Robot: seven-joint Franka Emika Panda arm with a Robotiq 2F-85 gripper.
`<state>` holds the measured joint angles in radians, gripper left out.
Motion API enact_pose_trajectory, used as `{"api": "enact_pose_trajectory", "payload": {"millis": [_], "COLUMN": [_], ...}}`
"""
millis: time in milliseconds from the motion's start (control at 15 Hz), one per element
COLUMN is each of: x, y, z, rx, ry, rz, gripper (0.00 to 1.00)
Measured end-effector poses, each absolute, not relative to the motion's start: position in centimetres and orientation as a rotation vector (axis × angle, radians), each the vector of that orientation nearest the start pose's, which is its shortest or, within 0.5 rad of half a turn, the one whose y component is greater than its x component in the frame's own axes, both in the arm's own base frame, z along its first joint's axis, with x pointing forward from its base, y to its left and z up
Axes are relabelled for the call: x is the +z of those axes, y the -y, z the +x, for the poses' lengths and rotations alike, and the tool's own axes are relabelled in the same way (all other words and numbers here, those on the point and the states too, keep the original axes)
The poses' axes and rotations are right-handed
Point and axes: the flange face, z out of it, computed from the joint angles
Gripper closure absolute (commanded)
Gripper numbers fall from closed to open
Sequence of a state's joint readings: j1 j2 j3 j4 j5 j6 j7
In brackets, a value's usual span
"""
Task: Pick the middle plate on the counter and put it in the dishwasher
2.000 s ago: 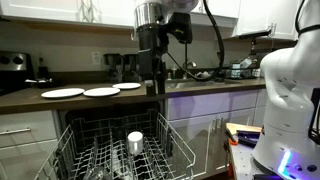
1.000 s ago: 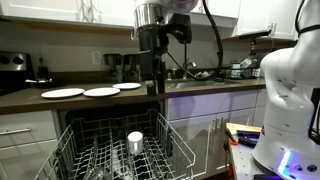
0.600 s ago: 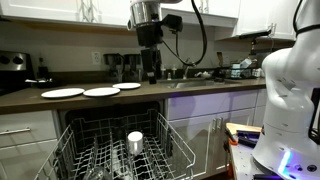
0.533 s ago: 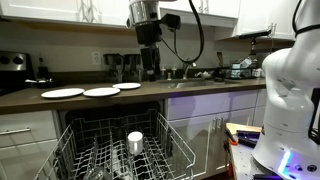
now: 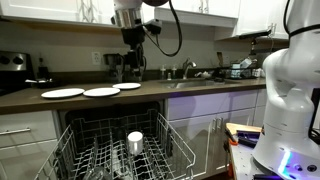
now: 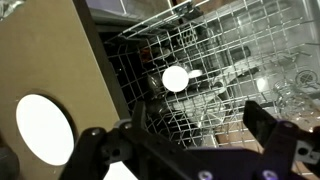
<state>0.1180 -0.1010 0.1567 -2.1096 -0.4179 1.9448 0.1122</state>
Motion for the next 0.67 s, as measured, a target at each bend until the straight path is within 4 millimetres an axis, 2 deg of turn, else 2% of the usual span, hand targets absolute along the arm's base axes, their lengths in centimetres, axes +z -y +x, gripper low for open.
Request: {"api": "enact_pose_trajectory", "payload": {"millis": [400,667], "x": [42.2,40.7], "y": [-11.3,-11.2], "z": [56.4,59.8], "rx": [-0.105,-0.129], "ry": [0.792,0.905], "rz": [-3.575,-3.636], "gripper": [0.0,0.0]}}
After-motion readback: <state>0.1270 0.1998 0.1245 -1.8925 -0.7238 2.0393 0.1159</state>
